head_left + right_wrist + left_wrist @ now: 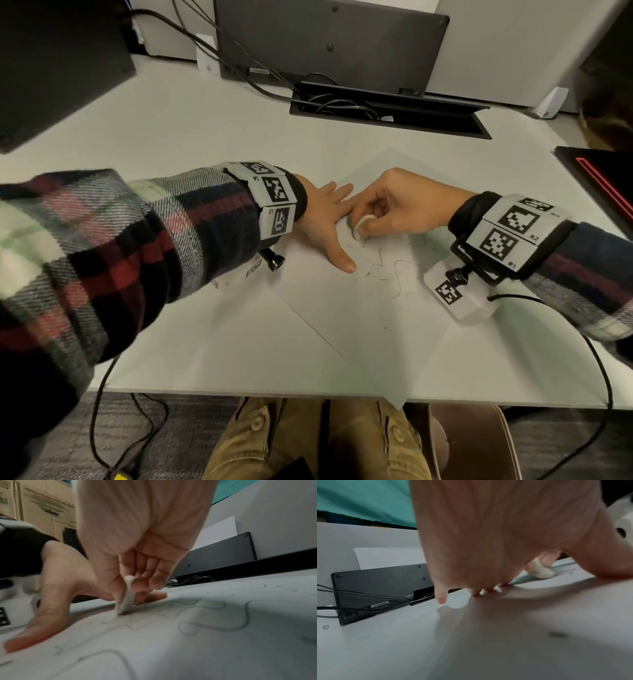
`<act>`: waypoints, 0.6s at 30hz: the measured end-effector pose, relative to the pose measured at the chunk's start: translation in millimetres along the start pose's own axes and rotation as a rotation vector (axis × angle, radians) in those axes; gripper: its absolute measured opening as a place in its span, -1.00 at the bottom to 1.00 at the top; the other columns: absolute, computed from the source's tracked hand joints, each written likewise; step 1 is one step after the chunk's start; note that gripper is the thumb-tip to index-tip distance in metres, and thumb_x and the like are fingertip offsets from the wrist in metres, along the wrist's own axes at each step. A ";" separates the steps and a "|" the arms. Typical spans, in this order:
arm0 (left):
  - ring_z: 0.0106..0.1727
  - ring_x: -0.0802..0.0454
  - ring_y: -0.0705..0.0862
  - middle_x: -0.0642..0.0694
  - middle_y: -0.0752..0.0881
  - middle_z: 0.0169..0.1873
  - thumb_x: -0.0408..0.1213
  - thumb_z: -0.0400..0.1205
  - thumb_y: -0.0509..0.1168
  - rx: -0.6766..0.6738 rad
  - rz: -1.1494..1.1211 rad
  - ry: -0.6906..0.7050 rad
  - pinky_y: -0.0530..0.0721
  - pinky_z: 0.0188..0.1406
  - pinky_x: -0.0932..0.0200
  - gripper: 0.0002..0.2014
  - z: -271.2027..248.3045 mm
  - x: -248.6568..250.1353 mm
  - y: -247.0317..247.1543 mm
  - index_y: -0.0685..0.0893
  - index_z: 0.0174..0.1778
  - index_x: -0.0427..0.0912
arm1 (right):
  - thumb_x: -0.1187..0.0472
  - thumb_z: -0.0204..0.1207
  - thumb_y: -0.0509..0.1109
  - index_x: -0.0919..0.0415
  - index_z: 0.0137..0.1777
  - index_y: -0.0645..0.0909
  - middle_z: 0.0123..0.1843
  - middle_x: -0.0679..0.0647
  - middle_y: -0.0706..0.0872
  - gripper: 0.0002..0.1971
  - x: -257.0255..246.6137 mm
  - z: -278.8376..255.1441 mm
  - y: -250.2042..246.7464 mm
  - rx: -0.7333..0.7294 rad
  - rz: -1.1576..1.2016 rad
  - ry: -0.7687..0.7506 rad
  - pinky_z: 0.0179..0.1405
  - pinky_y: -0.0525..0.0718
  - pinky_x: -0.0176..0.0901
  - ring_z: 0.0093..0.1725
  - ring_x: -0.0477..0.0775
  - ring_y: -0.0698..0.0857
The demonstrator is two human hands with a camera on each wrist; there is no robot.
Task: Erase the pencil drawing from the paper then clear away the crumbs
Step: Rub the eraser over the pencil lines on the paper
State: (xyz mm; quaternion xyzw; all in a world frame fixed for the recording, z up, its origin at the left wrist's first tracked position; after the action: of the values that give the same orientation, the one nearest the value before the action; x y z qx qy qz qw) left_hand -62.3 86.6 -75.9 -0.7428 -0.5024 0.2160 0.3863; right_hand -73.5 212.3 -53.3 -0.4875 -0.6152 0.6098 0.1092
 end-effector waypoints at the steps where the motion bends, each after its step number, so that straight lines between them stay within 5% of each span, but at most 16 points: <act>1: 0.61 0.05 -0.40 0.10 -0.43 0.59 0.42 0.34 0.27 0.003 0.004 0.002 -0.24 0.54 -0.23 0.15 0.0 0.1 -0.2 -0.40 0.58 0.14 | 0.19 0.39 0.52 0.13 -0.11 0.78 -0.18 0.14 0.79 -0.90 0.8 1.6 -2.5 0.035 -0.033 -0.003 -0.28 0.54 -0.35 -0.38 -0.23 0.57; 6: 0.60 0.05 -0.41 0.10 -0.43 0.59 0.42 0.32 0.27 -0.004 -0.013 -0.006 -0.28 0.53 -0.23 0.17 0.2 -0.7 -0.6 -0.38 0.60 0.12 | 0.19 0.39 0.54 0.09 -0.14 0.78 -0.29 0.11 0.77 -0.93 -5.1 -5.8 5.8 -0.091 0.036 0.002 -0.38 0.50 -0.40 -0.45 -0.20 0.54; 11: 0.60 0.05 -0.41 0.10 -0.43 0.59 0.42 0.33 0.27 -0.008 -0.018 0.001 -0.27 0.53 -0.25 0.16 0.9 0.1 -0.2 -0.41 0.58 0.14 | 0.19 0.40 0.52 0.16 -0.08 0.78 -0.18 0.11 0.81 -0.88 -0.4 1.8 -3.4 0.025 -0.055 0.004 -0.36 0.51 -0.51 -0.42 -0.32 0.58; 18: 0.64 0.04 -0.29 0.09 -0.36 0.61 0.39 0.33 0.30 0.033 -0.025 0.010 -0.14 0.57 -0.20 0.16 -1.3 -0.9 -2.3 -0.34 0.62 0.10 | 0.21 0.41 0.53 0.11 -0.12 0.78 -0.21 0.14 0.81 -0.93 -2.1 -4.7 2.9 -0.057 0.055 0.023 -0.41 0.47 -0.53 -0.47 -0.25 0.56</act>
State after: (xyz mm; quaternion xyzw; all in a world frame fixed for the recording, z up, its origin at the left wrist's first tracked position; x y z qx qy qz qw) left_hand -63.1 85.7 -73.3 -0.7310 -0.5059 0.2159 0.4038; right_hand -67.7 213.1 -53.6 -0.5140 -0.6173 0.5893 0.0857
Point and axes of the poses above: each hand's wrist, its own z-axis towards the middle knuckle, its own y-axis out of the palm, x = y × z, the point moved 3 cm from there along z, towards the middle knuckle
